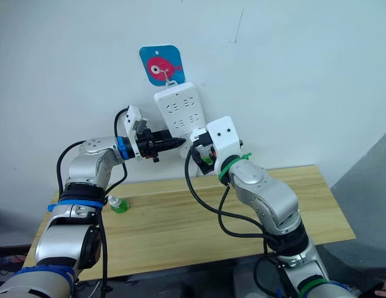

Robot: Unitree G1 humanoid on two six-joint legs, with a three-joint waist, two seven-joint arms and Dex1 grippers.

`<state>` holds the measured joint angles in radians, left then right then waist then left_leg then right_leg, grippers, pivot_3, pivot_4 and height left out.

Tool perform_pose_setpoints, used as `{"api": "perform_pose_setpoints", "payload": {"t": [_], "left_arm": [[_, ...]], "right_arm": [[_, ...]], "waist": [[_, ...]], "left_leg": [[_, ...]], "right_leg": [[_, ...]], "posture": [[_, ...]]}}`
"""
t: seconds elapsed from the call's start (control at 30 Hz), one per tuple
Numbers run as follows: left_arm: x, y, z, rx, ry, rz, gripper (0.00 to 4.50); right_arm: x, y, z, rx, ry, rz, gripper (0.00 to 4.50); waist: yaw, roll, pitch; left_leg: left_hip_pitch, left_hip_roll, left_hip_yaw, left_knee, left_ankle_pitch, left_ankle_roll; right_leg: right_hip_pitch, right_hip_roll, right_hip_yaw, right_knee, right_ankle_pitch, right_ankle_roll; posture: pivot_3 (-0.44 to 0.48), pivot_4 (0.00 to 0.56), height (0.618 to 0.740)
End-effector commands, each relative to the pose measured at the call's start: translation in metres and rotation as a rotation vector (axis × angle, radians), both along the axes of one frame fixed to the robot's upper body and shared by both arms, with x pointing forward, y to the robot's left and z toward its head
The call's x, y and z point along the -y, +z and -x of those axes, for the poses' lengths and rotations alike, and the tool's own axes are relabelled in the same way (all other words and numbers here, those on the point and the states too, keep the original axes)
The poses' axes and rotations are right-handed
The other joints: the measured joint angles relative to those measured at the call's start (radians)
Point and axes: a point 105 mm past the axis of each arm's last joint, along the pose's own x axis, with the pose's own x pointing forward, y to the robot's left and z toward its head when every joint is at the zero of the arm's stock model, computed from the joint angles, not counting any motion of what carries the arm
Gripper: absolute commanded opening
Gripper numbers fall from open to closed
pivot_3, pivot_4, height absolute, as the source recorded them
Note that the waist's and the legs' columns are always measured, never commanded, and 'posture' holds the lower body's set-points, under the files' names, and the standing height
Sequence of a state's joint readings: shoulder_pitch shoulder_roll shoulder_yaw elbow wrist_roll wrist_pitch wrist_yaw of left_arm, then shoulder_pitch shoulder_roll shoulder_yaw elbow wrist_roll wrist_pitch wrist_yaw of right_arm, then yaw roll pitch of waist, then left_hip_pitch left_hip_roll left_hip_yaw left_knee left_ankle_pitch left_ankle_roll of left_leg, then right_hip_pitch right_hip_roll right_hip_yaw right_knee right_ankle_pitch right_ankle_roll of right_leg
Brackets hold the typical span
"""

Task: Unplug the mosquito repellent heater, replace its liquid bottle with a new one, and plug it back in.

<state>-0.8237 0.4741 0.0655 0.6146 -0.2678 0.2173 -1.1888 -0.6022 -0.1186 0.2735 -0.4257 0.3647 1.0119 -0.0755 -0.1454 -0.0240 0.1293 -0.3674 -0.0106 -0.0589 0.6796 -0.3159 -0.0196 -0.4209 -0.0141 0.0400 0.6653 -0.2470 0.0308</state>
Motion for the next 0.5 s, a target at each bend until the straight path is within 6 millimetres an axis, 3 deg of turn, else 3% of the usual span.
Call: {"api": "perform_pose_setpoints", "payload": {"t": [0.03, 0.17, 0.33, 0.5], "left_arm": [[0.007, 0.004, 0.005, 0.025, -0.040, -0.011, 1.30], [0.006, 0.003, 0.005, 0.024, -0.036, -0.014, 1.30], [0.004, 0.002, 0.004, 0.031, -0.018, -0.025, 1.30], [-0.002, -0.002, -0.001, 0.048, 0.024, -0.054, 1.30]], "right_arm": [[-0.007, 0.016, -0.001, 0.062, 0.017, -0.040, 4.11], [-0.011, 0.016, -0.001, 0.060, 0.028, -0.057, 2.94], [-0.008, 0.015, 0.004, 0.051, 0.044, -0.043, 2.93], [0.004, 0.012, 0.024, 0.018, 0.077, -0.014, 2.93]], "waist": [[-0.001, 0.000, 0.000], [-0.002, 0.000, 0.000], [-0.002, 0.001, 0.001], [0.001, 0.001, 0.001]], "left_leg": [[0.000, 0.000, 0.000, 0.000, 0.000, 0.000], [0.000, 0.000, 0.000, 0.000, 0.000, 0.000], [0.000, 0.000, 0.000, 0.000, 0.000, 0.000], [-0.001, -0.001, -0.002, -0.001, 0.000, 0.000]], "right_leg": [[0.000, 0.000, 0.000, 0.000, 0.000, 0.000], [0.000, 0.000, 0.000, 0.000, 0.000, 0.000], [0.000, 0.000, 0.000, 0.000, 0.000, 0.000], [0.000, -0.002, -0.002, -0.001, 0.000, 0.000]], "posture": [[-0.219, 0.136, 0.730], [-0.217, 0.138, 0.730], [-0.220, 0.139, 0.730], [-0.226, 0.145, 0.730]]}}
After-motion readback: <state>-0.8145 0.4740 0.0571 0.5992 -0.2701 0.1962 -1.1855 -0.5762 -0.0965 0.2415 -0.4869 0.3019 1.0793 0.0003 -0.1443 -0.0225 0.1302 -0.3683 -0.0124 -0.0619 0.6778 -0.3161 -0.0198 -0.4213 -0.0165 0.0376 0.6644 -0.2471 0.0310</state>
